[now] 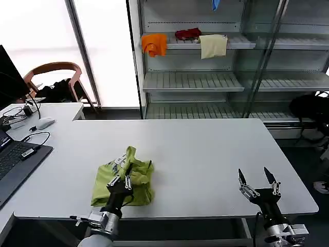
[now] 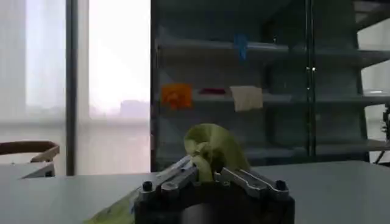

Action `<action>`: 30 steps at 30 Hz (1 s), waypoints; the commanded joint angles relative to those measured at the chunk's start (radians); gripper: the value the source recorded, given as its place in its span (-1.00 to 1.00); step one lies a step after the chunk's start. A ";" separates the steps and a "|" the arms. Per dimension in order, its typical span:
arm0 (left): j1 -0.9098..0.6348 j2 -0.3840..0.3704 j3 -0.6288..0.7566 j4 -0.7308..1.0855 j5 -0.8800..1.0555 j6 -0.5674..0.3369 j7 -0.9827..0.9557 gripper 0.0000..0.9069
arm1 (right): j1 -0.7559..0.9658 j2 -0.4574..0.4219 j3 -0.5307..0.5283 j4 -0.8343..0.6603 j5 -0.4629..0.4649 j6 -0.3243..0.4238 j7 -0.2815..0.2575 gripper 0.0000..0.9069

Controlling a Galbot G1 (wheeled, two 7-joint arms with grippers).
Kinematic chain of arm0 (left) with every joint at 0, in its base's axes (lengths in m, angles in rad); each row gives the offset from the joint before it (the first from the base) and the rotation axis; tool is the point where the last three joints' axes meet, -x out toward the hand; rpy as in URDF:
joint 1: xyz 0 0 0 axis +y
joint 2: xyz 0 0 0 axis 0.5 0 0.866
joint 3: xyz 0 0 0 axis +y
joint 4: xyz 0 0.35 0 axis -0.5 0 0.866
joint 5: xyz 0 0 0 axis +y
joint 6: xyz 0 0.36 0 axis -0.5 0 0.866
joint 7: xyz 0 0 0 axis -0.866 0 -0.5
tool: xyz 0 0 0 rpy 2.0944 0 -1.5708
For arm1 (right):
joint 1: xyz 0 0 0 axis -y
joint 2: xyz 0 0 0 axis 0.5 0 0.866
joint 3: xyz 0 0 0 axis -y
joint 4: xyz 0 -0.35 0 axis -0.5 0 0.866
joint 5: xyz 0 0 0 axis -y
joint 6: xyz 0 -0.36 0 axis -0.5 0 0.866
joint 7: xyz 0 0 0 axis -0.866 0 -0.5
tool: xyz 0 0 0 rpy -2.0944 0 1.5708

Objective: Fold and organize the clothes.

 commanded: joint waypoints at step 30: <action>0.128 0.091 -0.211 -0.241 -0.143 0.329 -0.024 1.00 | 0.005 0.000 0.001 -0.003 -0.004 -0.001 0.016 1.00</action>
